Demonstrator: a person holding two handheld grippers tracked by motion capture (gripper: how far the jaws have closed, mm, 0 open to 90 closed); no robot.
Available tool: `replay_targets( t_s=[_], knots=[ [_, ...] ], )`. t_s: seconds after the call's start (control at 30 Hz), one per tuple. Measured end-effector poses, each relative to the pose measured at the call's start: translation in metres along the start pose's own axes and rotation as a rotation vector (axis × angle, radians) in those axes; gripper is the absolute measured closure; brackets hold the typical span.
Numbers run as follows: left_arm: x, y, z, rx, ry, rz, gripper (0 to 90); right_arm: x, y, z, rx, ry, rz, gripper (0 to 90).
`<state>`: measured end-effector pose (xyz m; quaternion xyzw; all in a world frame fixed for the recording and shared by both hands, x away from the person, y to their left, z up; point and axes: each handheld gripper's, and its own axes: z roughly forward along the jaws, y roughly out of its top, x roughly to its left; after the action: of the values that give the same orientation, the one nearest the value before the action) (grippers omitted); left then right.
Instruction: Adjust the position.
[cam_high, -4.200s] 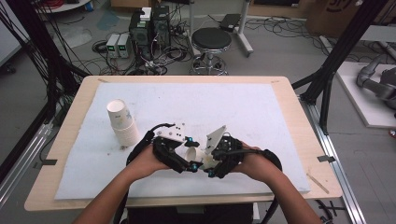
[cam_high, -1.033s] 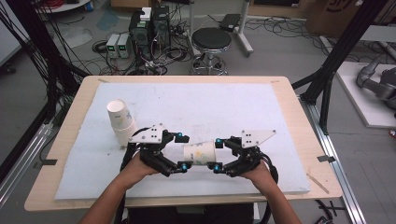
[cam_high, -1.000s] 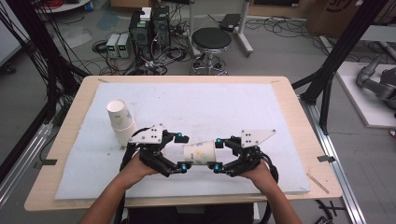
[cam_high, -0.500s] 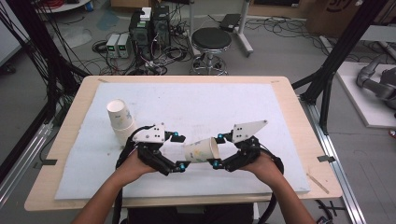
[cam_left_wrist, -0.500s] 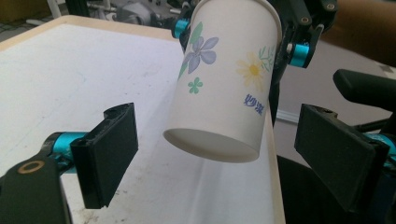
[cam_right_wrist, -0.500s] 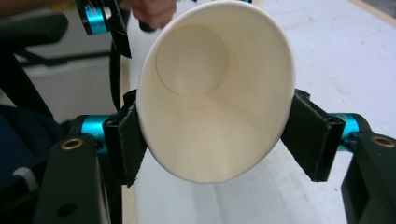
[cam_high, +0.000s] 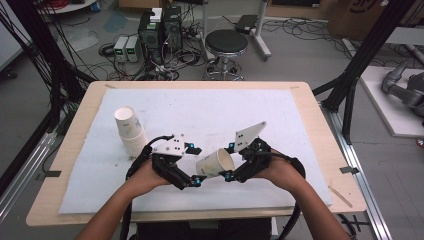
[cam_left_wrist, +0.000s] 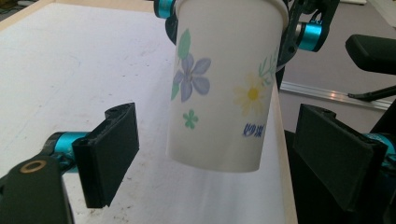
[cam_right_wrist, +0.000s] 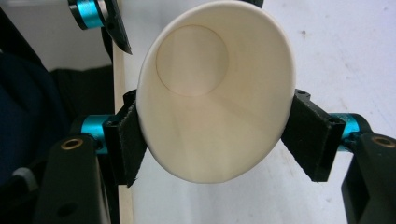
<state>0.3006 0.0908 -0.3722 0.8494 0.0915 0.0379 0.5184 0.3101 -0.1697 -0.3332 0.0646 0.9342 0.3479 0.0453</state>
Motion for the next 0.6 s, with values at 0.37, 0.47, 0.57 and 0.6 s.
replay_targets(
  t_s=[0.37,0.47,0.57,0.6],
  knots=[
    [0.000,0.001,0.008,0.045,-0.012,0.015,14.6,0.001,0.019,0.008,0.131,0.012,-0.054,29.2],
    [0.000,0.001,0.011,0.063,-0.024,0.022,15.0,0.001,0.025,0.010,0.158,0.018,-0.074,29.1],
    [0.000,0.001,0.013,0.067,-0.032,0.018,16.2,0.002,0.030,0.011,0.191,0.017,-0.078,29.1],
    [0.000,0.001,0.014,0.070,-0.036,0.019,16.9,0.003,0.031,0.012,0.198,0.015,-0.079,29.1]
  ],
)
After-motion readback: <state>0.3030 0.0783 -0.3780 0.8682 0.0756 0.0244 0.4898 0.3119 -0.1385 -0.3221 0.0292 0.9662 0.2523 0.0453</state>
